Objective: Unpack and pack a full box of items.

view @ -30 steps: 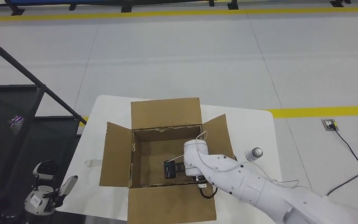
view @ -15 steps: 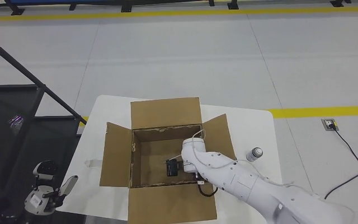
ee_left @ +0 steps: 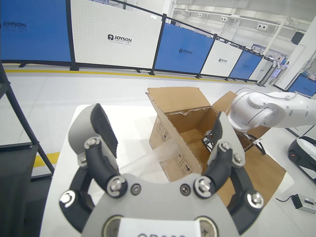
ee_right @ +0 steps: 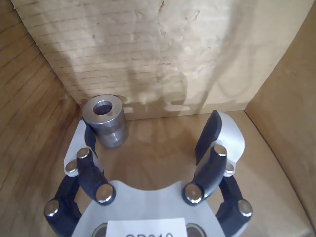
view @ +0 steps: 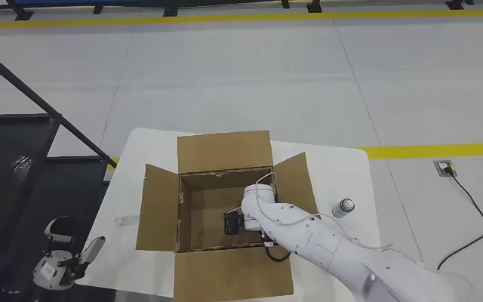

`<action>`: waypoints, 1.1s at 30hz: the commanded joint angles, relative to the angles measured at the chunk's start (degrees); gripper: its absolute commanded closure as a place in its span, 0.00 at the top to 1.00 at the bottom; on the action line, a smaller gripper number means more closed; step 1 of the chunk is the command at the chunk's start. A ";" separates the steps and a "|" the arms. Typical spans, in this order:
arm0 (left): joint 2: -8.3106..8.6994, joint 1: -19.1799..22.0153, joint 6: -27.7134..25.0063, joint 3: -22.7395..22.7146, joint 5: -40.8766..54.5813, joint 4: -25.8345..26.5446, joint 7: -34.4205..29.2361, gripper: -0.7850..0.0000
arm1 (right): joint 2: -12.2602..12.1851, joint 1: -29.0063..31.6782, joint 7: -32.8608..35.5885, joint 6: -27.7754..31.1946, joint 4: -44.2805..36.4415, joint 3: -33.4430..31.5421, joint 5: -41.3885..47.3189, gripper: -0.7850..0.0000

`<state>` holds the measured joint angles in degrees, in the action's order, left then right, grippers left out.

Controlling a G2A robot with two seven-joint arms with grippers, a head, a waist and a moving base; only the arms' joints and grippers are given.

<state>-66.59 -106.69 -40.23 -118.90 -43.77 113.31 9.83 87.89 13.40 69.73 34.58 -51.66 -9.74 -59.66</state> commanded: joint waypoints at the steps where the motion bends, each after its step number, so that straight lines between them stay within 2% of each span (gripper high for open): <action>1: 0.00 0.00 0.00 0.00 0.00 0.00 0.00 1.00 | 0.11 0.04 -0.29 0.28 0.54 0.00 0.11 1.00; 4: 0.00 0.00 0.00 0.00 0.00 0.00 0.00 1.00 | 0.33 0.06 -0.64 0.64 1.42 0.00 0.18 0.94; 8: 0.00 0.00 0.00 0.00 0.00 0.00 0.00 1.00 | 0.61 -0.02 -0.80 0.79 2.08 0.00 0.28 0.48; 10: 0.00 0.00 0.00 0.00 0.00 0.00 0.00 1.00 | 0.73 -0.06 -0.70 0.70 2.39 0.00 0.44 0.35; 17: 0.00 0.00 0.00 0.00 0.00 0.00 0.00 1.00 | 0.87 -0.50 -0.23 0.23 2.46 0.00 1.74 0.18; 18: 0.00 0.00 0.00 0.00 0.00 0.00 0.00 1.00 | 0.83 -0.60 -0.16 0.16 2.35 0.00 1.94 0.12; 22: 0.00 0.00 0.00 0.00 0.00 0.00 0.00 1.00 | 0.44 -1.30 0.14 -0.15 1.15 0.00 3.29 0.00; 28: 0.00 0.00 0.00 0.00 0.00 0.00 0.00 1.00 | -1.89 -2.87 0.49 -1.76 -5.09 -1.86 5.37 0.00; 33: 0.00 0.00 0.00 0.00 0.00 0.00 0.00 1.00 | -6.53 0.47 -4.11 -7.27 -16.74 -6.46 0.37 0.00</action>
<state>-66.59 -106.69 -40.23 -118.90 -43.77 113.31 9.83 82.40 13.00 66.48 28.03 -65.80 -15.31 -58.10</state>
